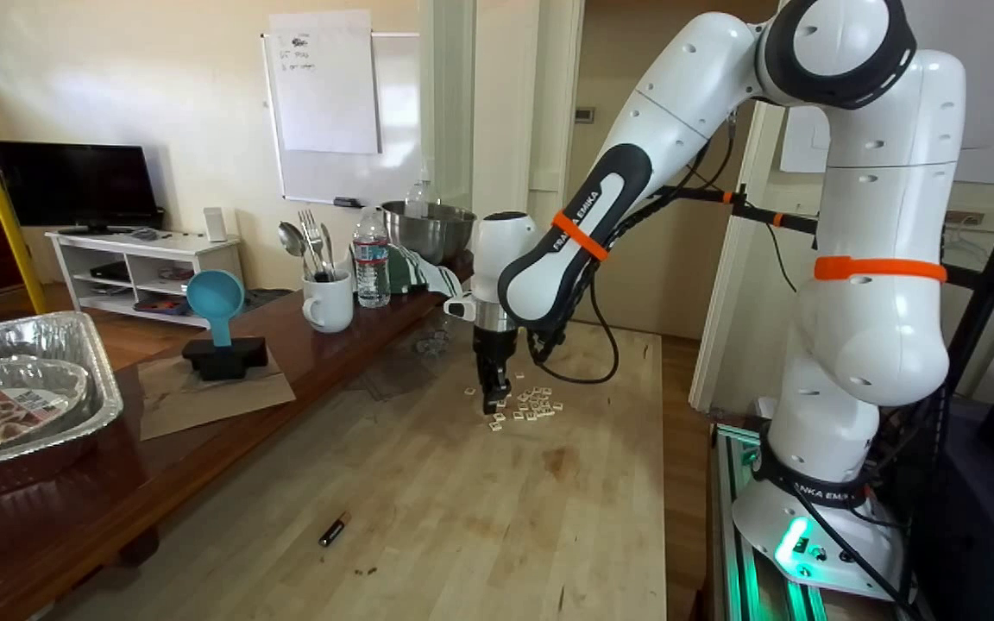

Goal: Arrange four letter blocks in one line

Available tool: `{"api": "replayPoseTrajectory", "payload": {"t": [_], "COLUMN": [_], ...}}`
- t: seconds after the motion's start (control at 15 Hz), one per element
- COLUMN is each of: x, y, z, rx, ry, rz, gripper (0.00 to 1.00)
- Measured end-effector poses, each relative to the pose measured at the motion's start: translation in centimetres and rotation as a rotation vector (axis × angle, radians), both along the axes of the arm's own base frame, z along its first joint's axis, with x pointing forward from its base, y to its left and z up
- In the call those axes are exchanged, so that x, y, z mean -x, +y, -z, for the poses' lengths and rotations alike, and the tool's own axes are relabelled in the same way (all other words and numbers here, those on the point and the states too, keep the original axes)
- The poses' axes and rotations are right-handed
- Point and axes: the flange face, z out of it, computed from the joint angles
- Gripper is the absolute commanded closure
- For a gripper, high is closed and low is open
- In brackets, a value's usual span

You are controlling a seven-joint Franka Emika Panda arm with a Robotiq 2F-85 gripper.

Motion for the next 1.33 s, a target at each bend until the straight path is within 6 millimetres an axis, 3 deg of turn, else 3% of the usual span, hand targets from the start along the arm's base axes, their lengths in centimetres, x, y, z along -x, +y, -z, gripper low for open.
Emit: {"api": "replayPoseTrajectory", "payload": {"t": [0.87, 1.33], "x": [0.7, 0.6], "y": [-0.8, -1.1], "z": [2.8, 2.8], "rx": [-0.009, -0.036], "ry": [0.02, 0.011], "rz": [-0.04, 0.033], "gripper": [1.0, 1.0]}}
